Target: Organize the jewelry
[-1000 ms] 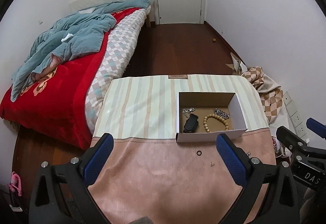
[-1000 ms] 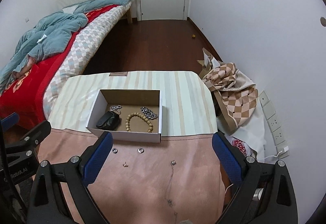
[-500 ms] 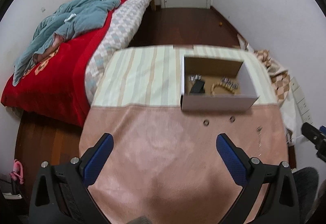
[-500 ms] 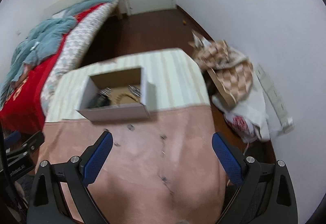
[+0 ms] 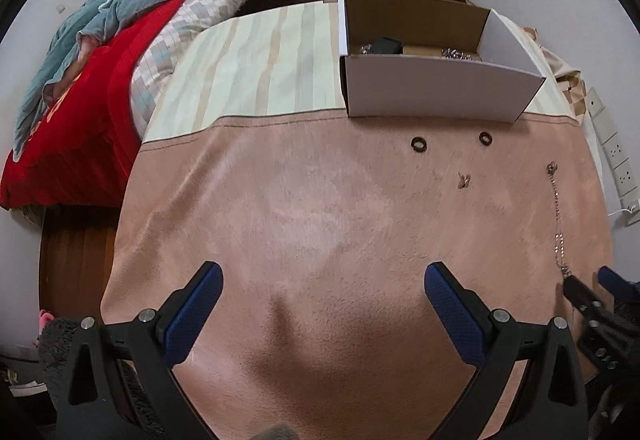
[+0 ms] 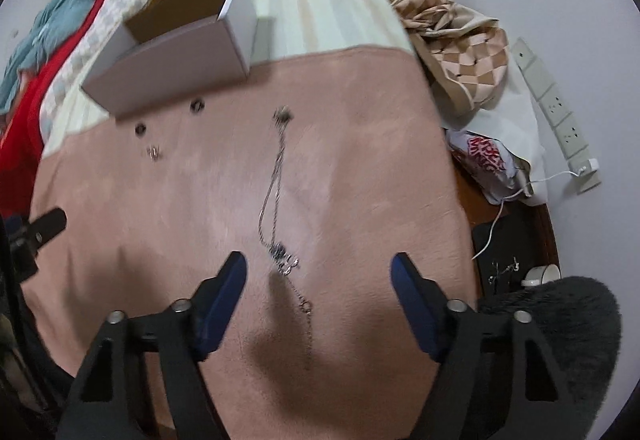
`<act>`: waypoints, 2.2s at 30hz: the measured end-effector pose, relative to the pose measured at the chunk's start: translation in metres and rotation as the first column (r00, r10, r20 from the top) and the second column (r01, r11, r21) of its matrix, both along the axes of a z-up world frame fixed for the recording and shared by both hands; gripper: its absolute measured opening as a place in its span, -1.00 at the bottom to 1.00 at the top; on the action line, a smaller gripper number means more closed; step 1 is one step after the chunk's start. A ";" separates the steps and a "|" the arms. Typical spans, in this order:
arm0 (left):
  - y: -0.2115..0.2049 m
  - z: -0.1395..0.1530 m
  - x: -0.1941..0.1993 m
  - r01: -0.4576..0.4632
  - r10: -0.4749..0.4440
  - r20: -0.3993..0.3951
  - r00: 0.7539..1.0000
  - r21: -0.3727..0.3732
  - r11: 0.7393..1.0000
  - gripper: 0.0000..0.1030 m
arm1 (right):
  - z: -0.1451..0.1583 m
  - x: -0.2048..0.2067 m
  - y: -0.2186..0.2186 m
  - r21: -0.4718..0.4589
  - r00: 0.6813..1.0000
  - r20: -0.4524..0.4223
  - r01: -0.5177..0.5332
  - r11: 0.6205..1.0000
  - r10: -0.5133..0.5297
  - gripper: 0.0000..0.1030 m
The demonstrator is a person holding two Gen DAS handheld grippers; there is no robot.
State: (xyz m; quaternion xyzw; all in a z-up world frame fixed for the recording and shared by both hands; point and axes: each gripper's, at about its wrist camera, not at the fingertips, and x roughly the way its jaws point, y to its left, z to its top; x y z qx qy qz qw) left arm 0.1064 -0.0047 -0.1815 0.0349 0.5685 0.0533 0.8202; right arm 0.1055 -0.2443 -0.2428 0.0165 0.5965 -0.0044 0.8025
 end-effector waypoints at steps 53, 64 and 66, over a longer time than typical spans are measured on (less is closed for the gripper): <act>-0.066 -0.026 0.051 0.175 -0.171 0.041 0.984 -0.208 0.962 -0.98 | 0.053 0.056 -0.018 0.153 0.966 0.231 0.080 0.985 -0.114 -0.88; -0.016 0.044 0.047 0.155 -0.127 0.114 0.985 -0.284 0.946 -0.98 | 0.115 0.056 -0.012 0.243 0.943 0.317 0.021 0.970 -0.100 -0.88; -0.009 0.054 0.047 0.150 -0.118 0.127 0.985 -0.289 0.946 -0.98 | 0.127 0.058 -0.010 0.262 0.938 0.332 0.006 0.965 -0.096 -0.88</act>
